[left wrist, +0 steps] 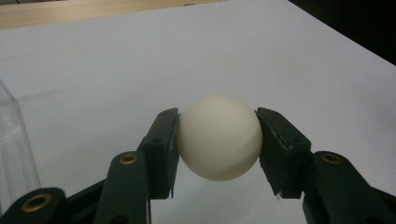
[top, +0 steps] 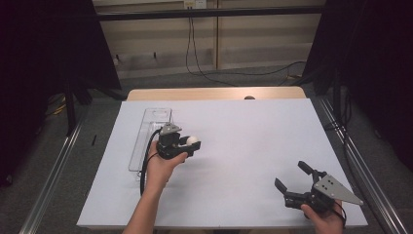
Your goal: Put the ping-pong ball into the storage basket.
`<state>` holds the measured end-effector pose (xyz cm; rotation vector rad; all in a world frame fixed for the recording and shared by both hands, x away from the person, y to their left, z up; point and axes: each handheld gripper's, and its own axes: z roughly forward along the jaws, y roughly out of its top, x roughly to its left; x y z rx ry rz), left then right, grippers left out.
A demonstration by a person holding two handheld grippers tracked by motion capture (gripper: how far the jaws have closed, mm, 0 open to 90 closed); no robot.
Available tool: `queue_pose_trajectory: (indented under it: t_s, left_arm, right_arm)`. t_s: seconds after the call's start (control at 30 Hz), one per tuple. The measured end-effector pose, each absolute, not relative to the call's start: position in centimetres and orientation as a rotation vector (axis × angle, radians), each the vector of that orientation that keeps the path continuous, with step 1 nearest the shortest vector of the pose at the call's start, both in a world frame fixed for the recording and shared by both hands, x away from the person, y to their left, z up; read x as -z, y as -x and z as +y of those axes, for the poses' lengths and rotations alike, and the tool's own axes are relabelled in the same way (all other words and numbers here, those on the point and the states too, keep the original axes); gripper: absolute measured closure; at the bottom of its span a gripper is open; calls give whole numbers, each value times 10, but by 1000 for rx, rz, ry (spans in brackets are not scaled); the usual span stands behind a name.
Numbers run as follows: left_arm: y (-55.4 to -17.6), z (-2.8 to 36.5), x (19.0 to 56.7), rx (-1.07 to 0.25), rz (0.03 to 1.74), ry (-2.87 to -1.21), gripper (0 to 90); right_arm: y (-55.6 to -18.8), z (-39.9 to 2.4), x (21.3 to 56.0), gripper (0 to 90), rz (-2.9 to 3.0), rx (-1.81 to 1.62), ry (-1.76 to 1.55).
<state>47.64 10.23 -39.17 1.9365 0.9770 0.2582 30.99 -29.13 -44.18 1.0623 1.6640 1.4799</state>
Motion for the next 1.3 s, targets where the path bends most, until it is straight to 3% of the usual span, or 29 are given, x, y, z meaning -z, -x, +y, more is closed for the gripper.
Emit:
queue_pose_trajectory:
  t_s: [1.3]
  left_arm:
    - [-480, 121, 387, -285, 1026, -1913, 512]
  right_arm:
    - [-309, -292, 441, 23, 1668, -1485, -1052]
